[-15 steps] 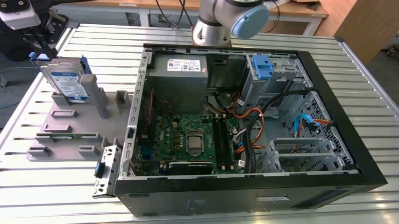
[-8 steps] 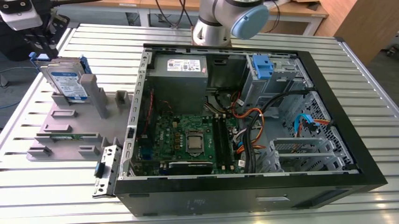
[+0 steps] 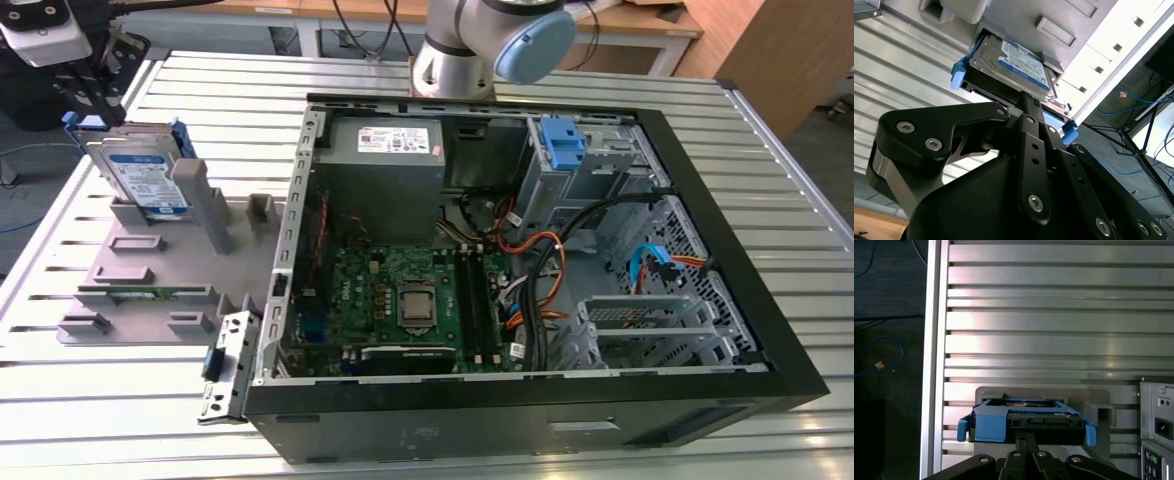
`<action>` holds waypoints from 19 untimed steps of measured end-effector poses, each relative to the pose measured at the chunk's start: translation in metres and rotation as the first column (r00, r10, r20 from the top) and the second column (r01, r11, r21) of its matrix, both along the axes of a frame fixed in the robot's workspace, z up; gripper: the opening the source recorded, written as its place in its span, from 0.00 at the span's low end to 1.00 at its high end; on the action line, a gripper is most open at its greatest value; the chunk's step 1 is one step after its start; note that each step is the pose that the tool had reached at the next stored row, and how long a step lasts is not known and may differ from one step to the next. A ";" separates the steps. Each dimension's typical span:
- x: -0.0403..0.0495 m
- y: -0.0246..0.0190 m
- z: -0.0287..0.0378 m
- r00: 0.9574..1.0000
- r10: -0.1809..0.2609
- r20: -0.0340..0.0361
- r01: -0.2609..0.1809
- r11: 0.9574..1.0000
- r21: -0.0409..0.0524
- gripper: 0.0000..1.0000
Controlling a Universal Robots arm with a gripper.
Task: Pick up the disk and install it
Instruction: 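Pick up the disk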
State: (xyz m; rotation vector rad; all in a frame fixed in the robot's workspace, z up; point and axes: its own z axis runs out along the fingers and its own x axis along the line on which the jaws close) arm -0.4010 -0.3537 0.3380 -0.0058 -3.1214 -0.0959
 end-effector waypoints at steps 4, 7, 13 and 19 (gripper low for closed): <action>0.0000 0.0000 0.0000 1.000 0.000 0.000 0.000 1.000 0.000 0.11; 0.0000 0.0000 -0.0001 1.000 0.000 0.000 0.000 1.000 0.000 0.11; -0.0001 0.0000 -0.0001 1.000 0.023 0.000 -0.023 1.000 0.000 0.11; 0.0000 0.0000 -0.0001 1.000 0.026 0.000 -0.026 1.000 0.000 0.11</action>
